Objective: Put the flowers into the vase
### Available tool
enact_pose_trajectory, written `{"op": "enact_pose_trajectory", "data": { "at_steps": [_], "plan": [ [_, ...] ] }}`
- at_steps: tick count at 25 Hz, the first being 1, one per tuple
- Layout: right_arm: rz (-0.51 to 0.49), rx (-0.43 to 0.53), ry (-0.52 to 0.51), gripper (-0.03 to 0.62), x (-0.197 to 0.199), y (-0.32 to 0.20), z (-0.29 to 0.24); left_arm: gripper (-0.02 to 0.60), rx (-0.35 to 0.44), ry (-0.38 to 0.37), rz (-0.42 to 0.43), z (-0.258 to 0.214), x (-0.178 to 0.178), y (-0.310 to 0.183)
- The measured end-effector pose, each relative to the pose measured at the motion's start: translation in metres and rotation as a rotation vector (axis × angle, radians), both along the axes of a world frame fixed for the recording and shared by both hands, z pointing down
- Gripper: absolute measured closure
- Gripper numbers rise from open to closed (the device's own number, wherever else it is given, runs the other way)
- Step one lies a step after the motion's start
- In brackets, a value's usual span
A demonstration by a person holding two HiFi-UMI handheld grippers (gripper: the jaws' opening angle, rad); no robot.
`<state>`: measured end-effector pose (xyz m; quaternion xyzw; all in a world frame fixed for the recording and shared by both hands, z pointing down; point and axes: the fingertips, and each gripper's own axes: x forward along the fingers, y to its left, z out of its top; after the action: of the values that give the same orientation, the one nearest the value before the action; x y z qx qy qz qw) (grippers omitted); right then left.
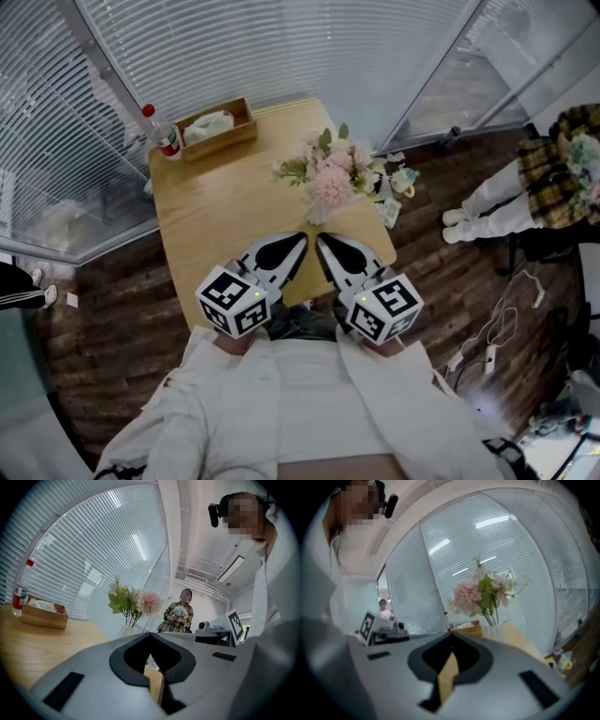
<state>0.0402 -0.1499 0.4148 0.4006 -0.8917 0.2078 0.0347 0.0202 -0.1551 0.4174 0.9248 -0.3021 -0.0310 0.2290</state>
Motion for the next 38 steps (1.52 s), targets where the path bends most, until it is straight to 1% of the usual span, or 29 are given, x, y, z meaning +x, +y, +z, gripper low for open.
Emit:
{"op": "enact_pose_trajectory", "data": {
  "at_steps": [5,10,19,23,29,38],
  "plan": [
    [-0.009,0.001,0.009,0.580,-0.001,-0.001,-0.001,0.572,-0.022,-0.018,-0.033,0.005,-0.006,-0.005],
    [-0.012,-0.008,0.007,0.580,0.000,-0.003,0.001,0.572,-0.005,-0.009,-0.038,0.000,-0.006,-0.009],
    [-0.007,-0.017,0.026,0.581,0.005,-0.005,0.006,0.572,-0.009,0.003,-0.031,0.001,0.000,-0.011],
    [0.003,-0.008,0.036,0.580,0.008,-0.007,0.006,0.572,-0.012,-0.009,-0.029,0.002,0.003,-0.011],
    [-0.010,-0.017,0.032,0.580,0.008,-0.006,0.008,0.572,-0.068,-0.021,-0.003,0.013,0.008,-0.010],
    [-0.015,-0.020,0.039,0.580,0.013,-0.004,0.010,0.572,-0.072,-0.026,0.005,0.015,0.014,-0.009]
  ]
}}
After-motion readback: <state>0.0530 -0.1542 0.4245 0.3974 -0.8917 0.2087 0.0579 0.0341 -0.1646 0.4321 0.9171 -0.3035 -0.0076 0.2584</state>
